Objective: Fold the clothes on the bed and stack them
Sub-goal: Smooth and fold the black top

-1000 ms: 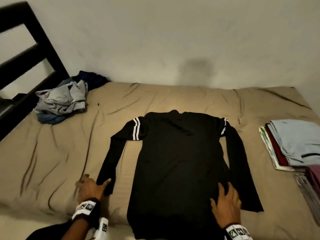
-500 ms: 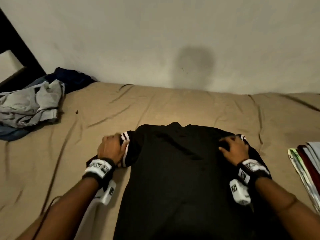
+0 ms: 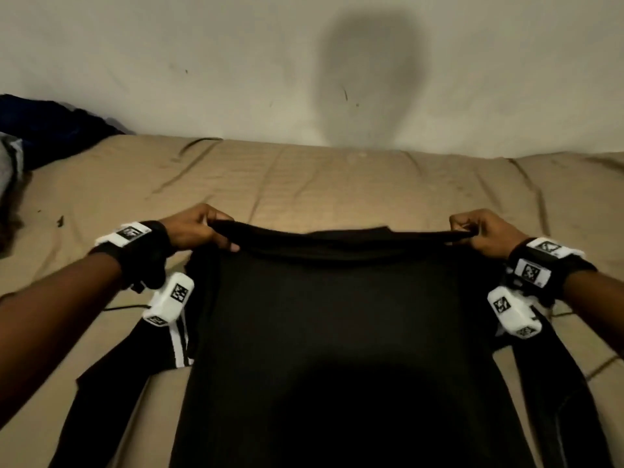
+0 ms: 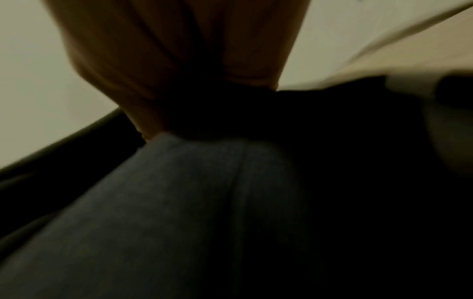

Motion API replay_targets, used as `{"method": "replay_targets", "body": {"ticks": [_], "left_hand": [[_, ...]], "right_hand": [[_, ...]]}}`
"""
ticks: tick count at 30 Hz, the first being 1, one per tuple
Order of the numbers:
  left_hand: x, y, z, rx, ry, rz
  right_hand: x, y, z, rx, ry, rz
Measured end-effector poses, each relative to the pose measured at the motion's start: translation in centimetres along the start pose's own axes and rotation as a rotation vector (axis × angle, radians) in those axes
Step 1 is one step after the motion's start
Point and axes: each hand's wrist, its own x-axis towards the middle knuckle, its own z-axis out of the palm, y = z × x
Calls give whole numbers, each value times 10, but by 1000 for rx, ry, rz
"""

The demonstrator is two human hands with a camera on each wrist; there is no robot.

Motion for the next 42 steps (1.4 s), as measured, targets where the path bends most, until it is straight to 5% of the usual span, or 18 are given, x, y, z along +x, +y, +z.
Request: {"method": "replay_targets", "body": {"ticks": [3,8,13,21,26,29,32,35,40,42], "left_hand": [[14,10,-22,-36,87,-2],[75,16,-48,155,581,-62],[122,-9,-37,714,518,-228],[145,-13,-51,331,704,-209],[162,-16,-49,353,663,-266],[164,-10,-30,585,618,-404],[138,8,-8,863,594,-518],[87,14,19,941,588,-390],[-83,-7,123,871,625,-6],[-147,-19,172,738,489,-193]], "right_hand": [[32,7,-23,-36,120,17],[96,6,-33,-147,354,241],[116,17,-20,-703,265,355],[121,54,-36,22,343,343],[137,47,-32,-284,363,589],[132,24,-31,-616,403,710],[123,-6,-22,-823,527,512],[86,-27,1,-649,459,417],[-83,-39,94,-625,412,290],[-159,-36,135,-581,328,340]]}}
